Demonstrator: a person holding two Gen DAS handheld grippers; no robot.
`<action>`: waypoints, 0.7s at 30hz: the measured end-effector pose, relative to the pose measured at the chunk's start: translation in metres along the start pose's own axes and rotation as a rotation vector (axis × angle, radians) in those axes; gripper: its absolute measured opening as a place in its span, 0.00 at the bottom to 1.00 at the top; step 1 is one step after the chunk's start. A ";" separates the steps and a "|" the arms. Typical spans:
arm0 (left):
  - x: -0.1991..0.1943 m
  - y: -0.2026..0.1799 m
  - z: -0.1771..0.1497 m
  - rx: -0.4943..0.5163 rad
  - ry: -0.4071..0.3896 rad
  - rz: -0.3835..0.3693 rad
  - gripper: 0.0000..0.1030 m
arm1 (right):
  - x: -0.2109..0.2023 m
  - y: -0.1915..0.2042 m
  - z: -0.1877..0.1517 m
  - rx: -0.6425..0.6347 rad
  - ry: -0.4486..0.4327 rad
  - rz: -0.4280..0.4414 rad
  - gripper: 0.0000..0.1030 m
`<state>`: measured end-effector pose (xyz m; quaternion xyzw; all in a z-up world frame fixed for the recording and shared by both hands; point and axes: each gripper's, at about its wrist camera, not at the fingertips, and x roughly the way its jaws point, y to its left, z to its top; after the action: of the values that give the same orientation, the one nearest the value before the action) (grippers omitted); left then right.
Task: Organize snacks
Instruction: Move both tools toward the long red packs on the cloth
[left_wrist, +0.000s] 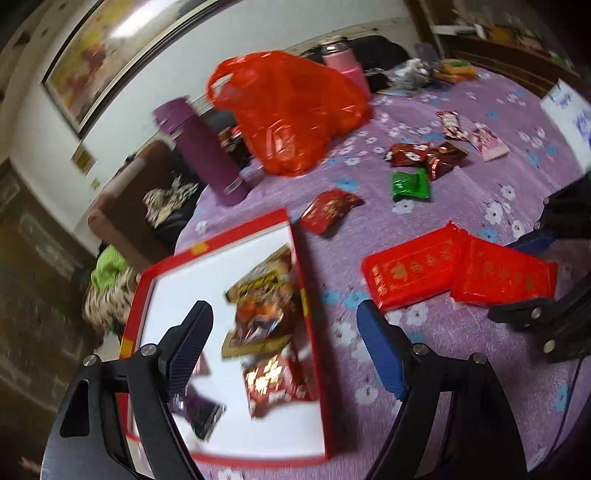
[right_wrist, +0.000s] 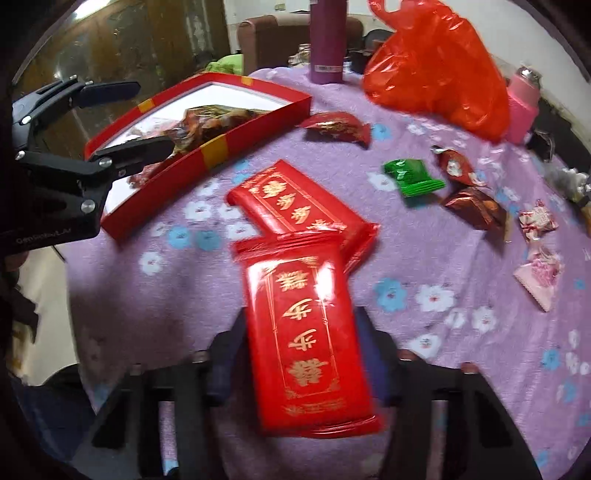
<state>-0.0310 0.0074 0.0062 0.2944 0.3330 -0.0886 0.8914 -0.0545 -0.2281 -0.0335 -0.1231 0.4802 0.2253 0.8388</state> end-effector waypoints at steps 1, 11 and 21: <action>0.003 -0.003 0.003 0.030 -0.007 -0.001 0.78 | -0.002 -0.007 -0.001 0.031 0.008 0.017 0.49; 0.027 -0.050 0.034 0.480 -0.126 -0.164 0.78 | -0.023 -0.075 -0.032 0.326 -0.028 0.086 0.50; 0.056 -0.056 0.057 0.656 -0.094 -0.433 0.82 | -0.025 -0.094 -0.042 0.461 -0.063 0.196 0.50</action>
<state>0.0224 -0.0695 -0.0214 0.4820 0.3001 -0.3899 0.7250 -0.0505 -0.3337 -0.0338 0.1256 0.5022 0.1939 0.8334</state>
